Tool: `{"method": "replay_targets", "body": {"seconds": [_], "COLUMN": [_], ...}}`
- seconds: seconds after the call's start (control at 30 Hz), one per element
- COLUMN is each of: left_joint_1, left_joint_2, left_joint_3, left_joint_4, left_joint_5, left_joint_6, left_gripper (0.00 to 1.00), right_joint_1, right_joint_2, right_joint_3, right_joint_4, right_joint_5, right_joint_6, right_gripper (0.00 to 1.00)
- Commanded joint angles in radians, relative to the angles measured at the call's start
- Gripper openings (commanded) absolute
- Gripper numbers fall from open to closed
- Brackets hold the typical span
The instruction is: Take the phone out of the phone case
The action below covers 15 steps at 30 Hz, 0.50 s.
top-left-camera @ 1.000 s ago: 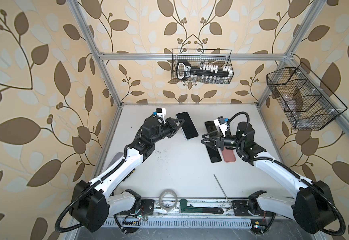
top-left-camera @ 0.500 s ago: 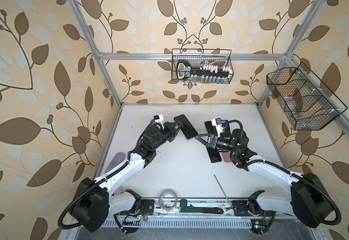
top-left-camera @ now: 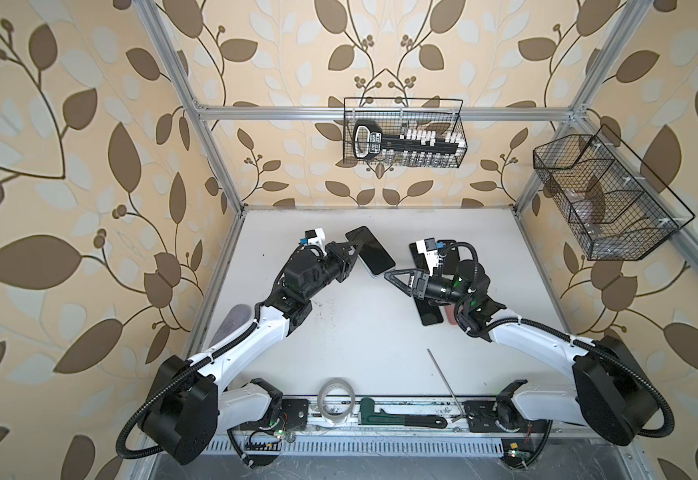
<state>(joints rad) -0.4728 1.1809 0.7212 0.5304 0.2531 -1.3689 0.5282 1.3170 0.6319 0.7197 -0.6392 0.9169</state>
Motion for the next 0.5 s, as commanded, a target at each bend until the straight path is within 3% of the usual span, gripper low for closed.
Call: {"method": "replay_targets", "body": {"seconds": [0.0, 0.47], "left_joint_1": [-0.01, -0.013], "left_joint_2": [-0.018, -0.017], "left_joint_3": [0.02, 0.02], "left_joint_4": [0.134, 0.134], "left_joint_5": [0.005, 0.011], "left_joint_6": [-0.025, -0.027], "left_gripper": [0.0, 0.0], "right_joint_1": [0.006, 0.004], "right_joint_2": [0.023, 0.057], "right_joint_3": [0.019, 0.037], "right_joint_4": [0.049, 0.094], "right_joint_5": [0.009, -0.007], "right_joint_6": [0.018, 0.036], "right_gripper": [0.69, 0.68]}}
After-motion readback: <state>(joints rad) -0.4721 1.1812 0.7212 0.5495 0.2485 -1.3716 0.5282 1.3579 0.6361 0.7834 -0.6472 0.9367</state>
